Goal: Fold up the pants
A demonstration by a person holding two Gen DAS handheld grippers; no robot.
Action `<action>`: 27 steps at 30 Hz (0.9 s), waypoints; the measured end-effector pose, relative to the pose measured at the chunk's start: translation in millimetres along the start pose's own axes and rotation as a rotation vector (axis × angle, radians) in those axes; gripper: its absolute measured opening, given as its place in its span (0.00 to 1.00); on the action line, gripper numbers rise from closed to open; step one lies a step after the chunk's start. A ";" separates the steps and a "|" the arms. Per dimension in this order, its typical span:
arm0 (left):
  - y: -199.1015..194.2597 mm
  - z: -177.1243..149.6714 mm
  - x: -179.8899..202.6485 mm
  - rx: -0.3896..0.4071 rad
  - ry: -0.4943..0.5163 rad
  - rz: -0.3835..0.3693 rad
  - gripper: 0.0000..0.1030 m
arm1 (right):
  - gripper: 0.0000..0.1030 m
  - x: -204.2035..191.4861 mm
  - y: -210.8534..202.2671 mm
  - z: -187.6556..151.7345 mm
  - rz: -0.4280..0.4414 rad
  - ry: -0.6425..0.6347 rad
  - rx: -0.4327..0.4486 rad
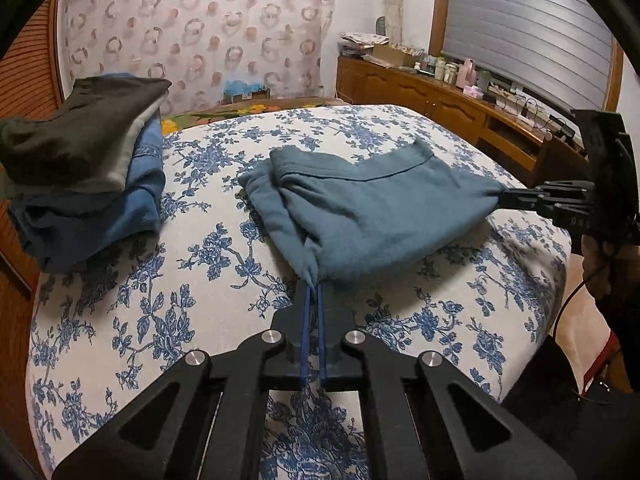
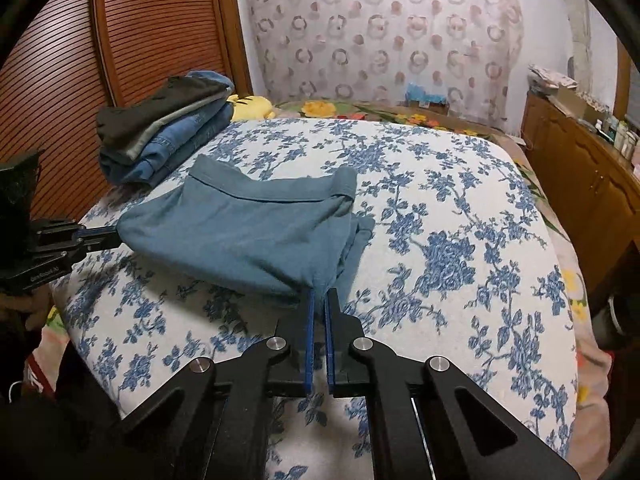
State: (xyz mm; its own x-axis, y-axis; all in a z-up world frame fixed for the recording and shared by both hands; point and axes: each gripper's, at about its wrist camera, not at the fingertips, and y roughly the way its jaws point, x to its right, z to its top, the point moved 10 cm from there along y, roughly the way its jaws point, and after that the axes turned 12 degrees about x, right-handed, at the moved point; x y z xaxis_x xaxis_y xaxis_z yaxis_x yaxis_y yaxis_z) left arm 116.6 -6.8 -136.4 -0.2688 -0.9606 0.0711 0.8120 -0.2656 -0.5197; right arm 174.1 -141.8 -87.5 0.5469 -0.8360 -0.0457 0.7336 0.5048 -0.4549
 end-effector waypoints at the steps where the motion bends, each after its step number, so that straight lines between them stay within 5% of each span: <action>1: -2.2 0.4 0.6 0.002 -0.006 -0.005 0.04 | 0.04 -0.8 -1.4 -0.3 0.002 -0.001 -0.001; 27: -38.2 -12.5 22.6 0.006 0.001 -0.027 0.04 | 0.04 -22.4 -37.9 -14.7 0.060 -0.004 -0.016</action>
State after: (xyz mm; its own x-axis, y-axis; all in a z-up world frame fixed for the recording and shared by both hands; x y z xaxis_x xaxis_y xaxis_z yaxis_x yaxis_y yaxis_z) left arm 73.0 -17.3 -125.5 -0.2912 -0.9529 0.0843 0.8077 -0.2921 -0.5122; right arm 128.2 -145.4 -82.3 0.5910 -0.8036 -0.0700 0.6931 0.5503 -0.4657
